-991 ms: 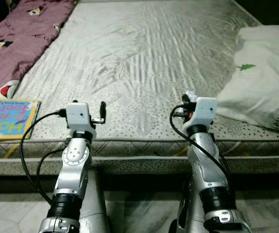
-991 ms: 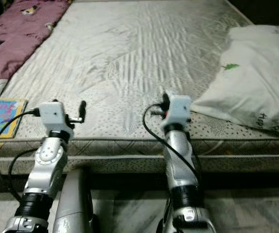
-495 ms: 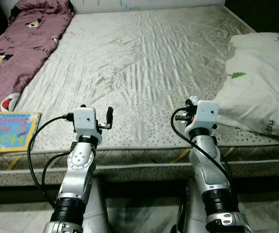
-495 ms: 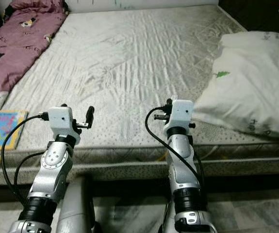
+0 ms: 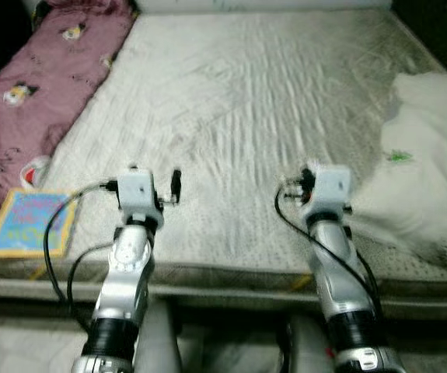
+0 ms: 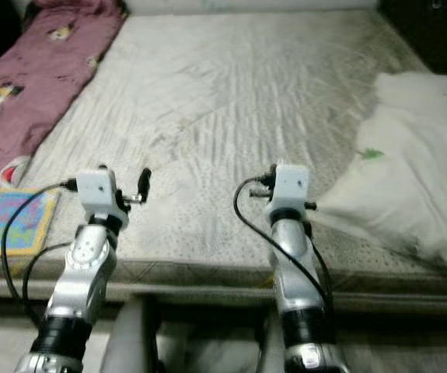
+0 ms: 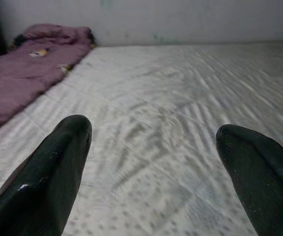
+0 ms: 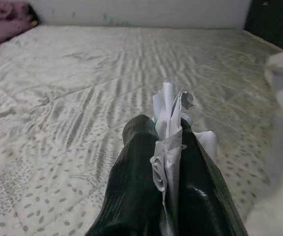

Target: Clean up the room

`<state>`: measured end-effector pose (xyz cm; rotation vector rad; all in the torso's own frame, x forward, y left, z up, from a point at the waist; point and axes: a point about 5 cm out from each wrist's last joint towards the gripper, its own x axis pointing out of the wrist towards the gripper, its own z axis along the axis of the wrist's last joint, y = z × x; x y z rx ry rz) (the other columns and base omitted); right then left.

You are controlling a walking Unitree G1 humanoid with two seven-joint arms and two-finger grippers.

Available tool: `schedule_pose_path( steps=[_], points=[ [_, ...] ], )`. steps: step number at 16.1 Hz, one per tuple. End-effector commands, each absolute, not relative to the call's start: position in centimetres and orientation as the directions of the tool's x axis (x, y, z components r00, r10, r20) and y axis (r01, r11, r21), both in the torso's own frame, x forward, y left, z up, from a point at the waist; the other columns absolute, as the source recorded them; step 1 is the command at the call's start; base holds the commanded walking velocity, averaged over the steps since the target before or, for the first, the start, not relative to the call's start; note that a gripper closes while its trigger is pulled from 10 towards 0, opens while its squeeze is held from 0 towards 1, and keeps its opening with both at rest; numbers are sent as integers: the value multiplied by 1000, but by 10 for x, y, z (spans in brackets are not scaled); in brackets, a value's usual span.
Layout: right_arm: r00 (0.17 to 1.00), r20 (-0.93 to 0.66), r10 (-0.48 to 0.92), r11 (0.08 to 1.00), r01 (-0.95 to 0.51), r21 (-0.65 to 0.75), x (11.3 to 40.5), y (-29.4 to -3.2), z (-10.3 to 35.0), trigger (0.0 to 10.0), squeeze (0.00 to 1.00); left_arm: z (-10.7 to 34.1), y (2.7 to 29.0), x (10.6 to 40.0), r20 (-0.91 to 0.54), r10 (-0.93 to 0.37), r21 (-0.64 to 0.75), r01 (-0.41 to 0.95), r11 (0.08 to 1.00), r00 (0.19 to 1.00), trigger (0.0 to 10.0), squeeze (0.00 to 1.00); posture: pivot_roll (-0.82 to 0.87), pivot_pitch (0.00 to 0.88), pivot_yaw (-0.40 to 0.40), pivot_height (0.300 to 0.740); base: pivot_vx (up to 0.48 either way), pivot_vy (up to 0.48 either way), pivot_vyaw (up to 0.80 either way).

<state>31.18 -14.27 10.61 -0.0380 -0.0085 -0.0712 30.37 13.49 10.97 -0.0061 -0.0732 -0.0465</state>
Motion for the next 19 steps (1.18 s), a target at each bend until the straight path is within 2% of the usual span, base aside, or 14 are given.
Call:
schedule_pose_path(
  steps=[1,6,13,19],
  points=[
    [998,-6,-60,998,59,-31,311,-137,104,10000,0,109,140,302,67,-27,8,27,1000,997,10000,0,39,0,37,648,0,0,0],
    [998,22,-58,998,58,-32,312,-140,109,10000,0,110,138,303,67,-39,13,38,999,997,10000,0,42,0,39,653,0,0,0],
    [998,12,-61,998,61,-26,313,-141,106,10000,0,109,139,303,68,-51,22,49,999,996,10000,0,46,0,40,740,0,0,0],
    [998,2,-67,997,67,-27,313,-142,104,10000,0,109,140,302,77,-24,44,21,999,997,10000,0,47,0,40,740,0,0,0]
  ],
)
